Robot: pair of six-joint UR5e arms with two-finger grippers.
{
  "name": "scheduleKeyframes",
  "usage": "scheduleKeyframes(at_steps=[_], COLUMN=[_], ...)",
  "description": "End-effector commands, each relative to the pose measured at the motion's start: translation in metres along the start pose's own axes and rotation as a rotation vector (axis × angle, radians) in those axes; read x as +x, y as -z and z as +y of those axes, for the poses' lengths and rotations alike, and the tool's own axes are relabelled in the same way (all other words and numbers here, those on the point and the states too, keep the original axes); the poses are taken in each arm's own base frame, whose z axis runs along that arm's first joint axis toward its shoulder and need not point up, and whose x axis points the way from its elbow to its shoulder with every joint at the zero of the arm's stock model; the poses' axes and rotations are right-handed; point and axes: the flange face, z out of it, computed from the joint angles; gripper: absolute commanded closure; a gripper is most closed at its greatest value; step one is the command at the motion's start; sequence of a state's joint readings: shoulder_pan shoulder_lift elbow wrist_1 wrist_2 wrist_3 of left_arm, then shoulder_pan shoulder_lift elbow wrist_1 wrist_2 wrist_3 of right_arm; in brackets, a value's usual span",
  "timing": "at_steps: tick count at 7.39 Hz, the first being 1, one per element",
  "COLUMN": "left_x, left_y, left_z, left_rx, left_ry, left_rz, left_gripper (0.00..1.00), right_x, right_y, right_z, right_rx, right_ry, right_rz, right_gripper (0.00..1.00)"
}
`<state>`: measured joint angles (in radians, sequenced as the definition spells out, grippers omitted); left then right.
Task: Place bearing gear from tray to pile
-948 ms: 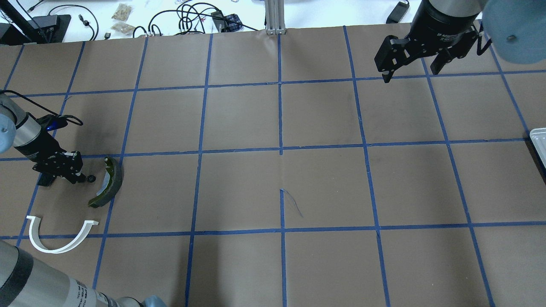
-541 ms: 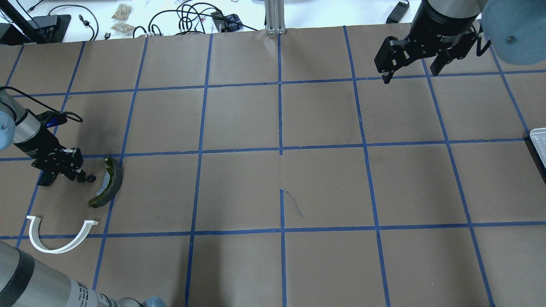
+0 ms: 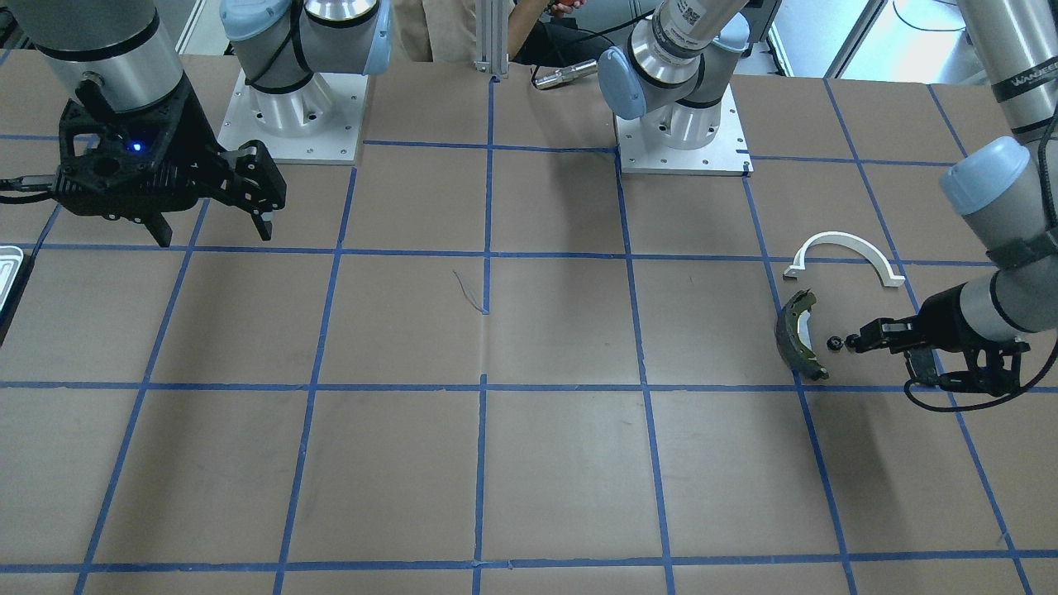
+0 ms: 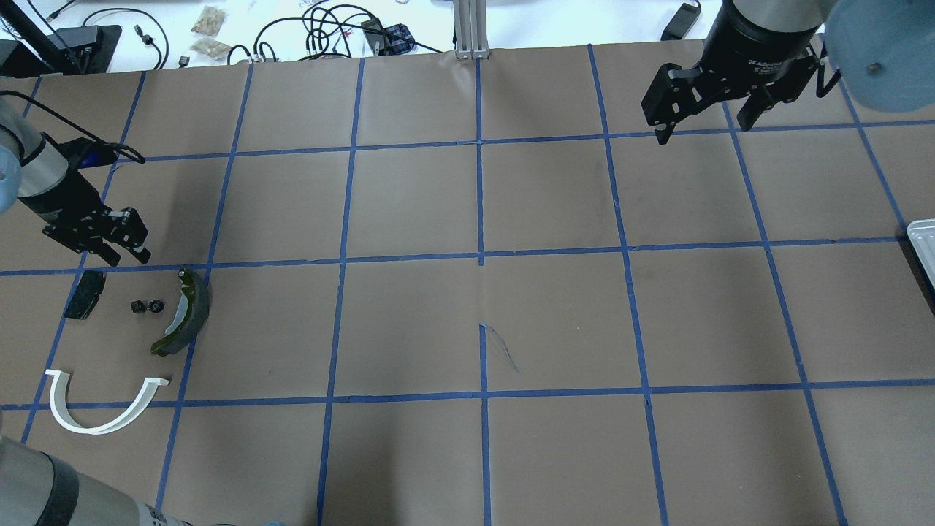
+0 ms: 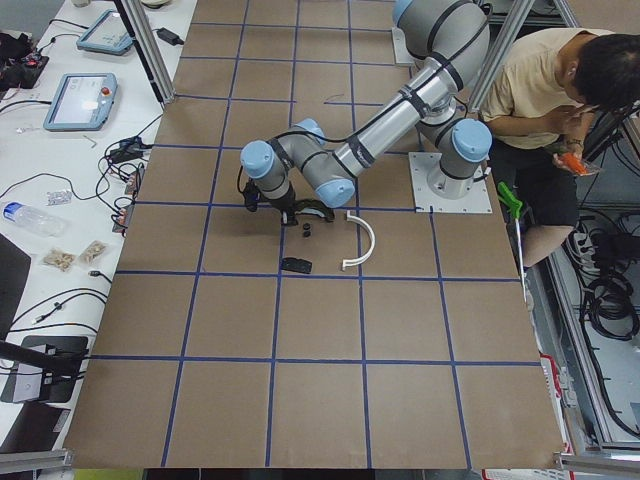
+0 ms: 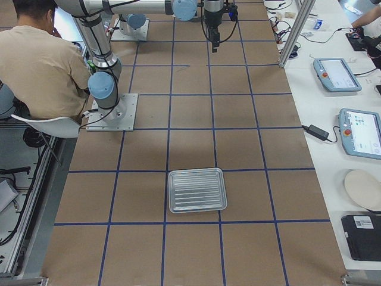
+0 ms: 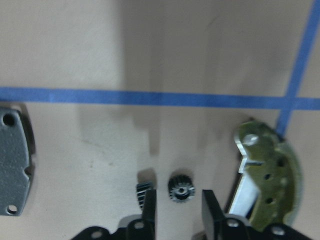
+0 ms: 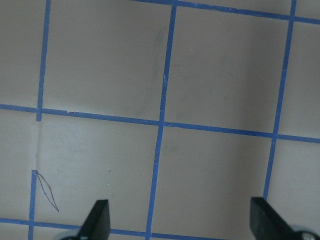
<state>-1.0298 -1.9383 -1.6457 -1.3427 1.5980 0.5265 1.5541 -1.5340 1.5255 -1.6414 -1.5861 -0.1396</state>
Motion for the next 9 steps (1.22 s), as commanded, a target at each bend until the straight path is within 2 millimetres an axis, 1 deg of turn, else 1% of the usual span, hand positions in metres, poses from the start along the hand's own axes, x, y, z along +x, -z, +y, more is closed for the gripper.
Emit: scheduleKeyframes(at_steps=[1,2,3,4,5,6,7,8,9], left_x=[0.057,0.108,0.155,0.199,0.24,0.267,0.282,0.298,0.322], left_y=[0.082,0.123,0.144,0.157,0.166,0.165,0.172,0.165,0.154], left_z=[-0.009,-0.017,-0.018,-0.007,0.008,0.017,0.027,0.032,0.044], left_rx=[0.049,0.087,0.102,0.103,0.111,0.109,0.109,0.094,0.077], left_ry=[-0.061,-0.06,-0.047,-0.072,-0.127,-0.17,-0.187,-0.22,-0.257], left_rz=[-0.017,-0.043,-0.061,-0.068,-0.098,-0.103,-0.095,-0.101,-0.108], left_gripper=[0.0,0.0,0.0,0.0,0.0,0.0,0.0,0.0,0.0], right_x=[0.0,0.0,0.0,0.0,0.0,0.0,0.001,0.001,0.001], right_y=[0.0,0.0,0.0,0.0,0.0,0.0,0.0,0.0,0.0], right_z=[0.0,0.0,0.0,0.0,0.0,0.0,0.0,0.0,0.0], right_rx=[-0.001,0.0,-0.001,0.0,0.0,0.0,0.0,0.0,0.0], right_ry=[0.0,-0.002,-0.002,-0.002,-0.002,0.0,-0.002,-0.002,-0.002], right_rz=[0.0,0.002,0.001,0.002,0.002,0.002,0.002,0.002,0.002], right_gripper=[0.0,0.0,0.0,0.0,0.0,0.0,0.0,0.0,0.0])
